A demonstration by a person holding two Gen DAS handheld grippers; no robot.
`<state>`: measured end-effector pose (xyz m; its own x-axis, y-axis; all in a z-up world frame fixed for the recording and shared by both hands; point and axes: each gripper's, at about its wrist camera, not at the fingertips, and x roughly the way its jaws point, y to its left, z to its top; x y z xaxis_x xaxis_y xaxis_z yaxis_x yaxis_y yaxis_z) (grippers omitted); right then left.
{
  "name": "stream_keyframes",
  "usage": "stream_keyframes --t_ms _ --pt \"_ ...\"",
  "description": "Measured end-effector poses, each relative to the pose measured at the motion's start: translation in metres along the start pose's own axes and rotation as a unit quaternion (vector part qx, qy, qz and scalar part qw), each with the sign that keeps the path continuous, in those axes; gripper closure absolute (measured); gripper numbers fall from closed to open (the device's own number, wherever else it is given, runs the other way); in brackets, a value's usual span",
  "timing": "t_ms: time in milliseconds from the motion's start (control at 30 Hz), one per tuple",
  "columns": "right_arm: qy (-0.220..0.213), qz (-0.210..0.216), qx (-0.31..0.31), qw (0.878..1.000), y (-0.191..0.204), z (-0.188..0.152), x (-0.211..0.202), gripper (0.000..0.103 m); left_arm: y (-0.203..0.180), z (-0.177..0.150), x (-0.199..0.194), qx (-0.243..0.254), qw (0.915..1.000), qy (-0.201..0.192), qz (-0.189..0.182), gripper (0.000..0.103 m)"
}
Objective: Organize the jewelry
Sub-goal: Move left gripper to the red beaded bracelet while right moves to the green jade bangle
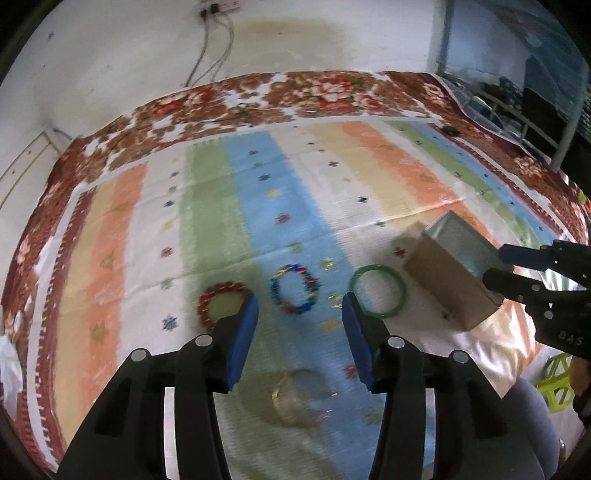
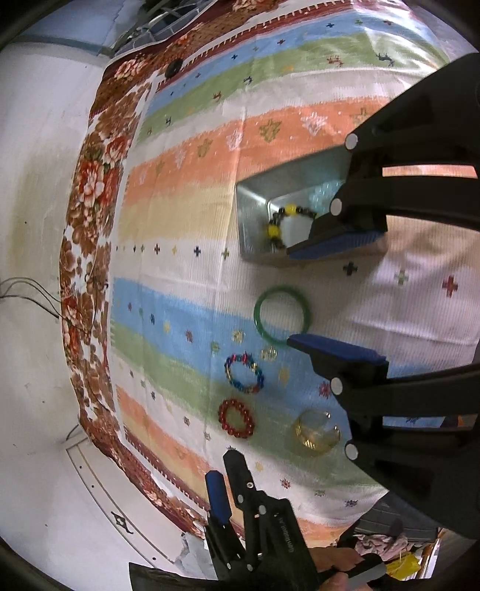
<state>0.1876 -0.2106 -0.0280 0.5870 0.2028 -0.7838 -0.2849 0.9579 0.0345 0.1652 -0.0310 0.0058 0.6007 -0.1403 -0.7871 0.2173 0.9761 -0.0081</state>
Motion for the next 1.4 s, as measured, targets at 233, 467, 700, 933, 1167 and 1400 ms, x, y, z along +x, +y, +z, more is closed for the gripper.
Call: stream_keyframes --t_ms 233,467,700,933,1167,1400 --pt "0.012 0.004 -0.024 1.0 0.026 0.003 0.021 0.052 0.044 -0.016 0.013 -0.019 0.9994 0.017 0.022 0.054" --pt "0.029 0.002 -0.036 0.999 0.037 0.001 0.054 0.052 0.071 -0.028 0.042 -0.029 0.9985 0.036 0.029 0.054" --pt "0.056 0.005 -0.04 0.998 0.041 -0.001 0.087 0.052 0.082 -0.039 0.068 -0.044 0.9975 0.049 0.025 0.054" --pt "0.075 0.005 -0.044 0.996 0.044 -0.004 0.11 0.052 0.086 -0.037 0.082 -0.044 0.9971 0.056 0.024 0.054" --pt "0.086 0.013 -0.044 0.995 0.043 -0.002 0.129 0.052 0.089 -0.035 0.098 -0.038 0.9965 0.068 0.03 0.054" --pt "0.1 0.014 -0.052 0.994 0.045 0.001 0.149 0.052 0.098 -0.032 0.117 -0.05 0.9948 0.081 0.035 0.054"
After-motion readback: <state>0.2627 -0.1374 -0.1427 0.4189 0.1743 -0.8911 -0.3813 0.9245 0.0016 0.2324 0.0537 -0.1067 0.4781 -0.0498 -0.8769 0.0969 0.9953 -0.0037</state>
